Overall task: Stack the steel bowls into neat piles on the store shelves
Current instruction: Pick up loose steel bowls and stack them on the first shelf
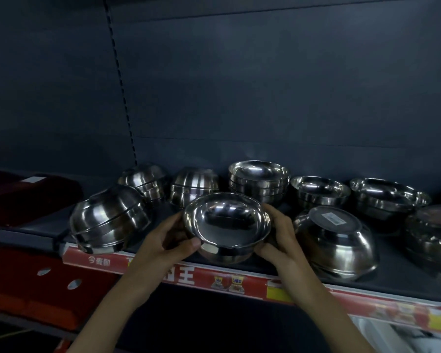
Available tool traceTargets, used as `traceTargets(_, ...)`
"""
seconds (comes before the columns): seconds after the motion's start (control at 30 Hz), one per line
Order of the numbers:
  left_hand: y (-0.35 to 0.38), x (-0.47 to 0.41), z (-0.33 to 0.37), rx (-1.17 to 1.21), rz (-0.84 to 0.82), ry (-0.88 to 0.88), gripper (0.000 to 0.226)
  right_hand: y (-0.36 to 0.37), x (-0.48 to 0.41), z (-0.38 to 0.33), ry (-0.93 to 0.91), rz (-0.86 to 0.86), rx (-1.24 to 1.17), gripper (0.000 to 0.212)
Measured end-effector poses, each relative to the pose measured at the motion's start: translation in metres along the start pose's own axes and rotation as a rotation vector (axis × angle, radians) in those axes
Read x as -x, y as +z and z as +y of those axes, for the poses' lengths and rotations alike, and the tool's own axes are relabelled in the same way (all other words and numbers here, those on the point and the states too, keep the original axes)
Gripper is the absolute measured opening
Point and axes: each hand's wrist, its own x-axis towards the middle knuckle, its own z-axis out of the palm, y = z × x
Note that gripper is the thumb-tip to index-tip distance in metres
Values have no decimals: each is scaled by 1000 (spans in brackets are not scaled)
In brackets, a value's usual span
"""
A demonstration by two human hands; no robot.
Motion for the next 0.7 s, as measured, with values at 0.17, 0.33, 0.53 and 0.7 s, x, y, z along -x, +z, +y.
traceTargets(0.17, -1, -16, 25, 11, 12, 103, 61, -4, -18, -29, -121, 56, 34, 63)
traceTargets(0.33, 8, -53, 45, 30, 42, 204, 51, -20, -48, -61, -157, 45, 22, 53)
traceTargets(0.53, 21, -112, 53, 27, 27, 208, 55, -52, -98, -66, -87, -26, 120, 49)
traceTargets(0.7, 38, -150, 48, -3, -31, 114, 43, -71, -135, -47, -39, 7, 283, 67)
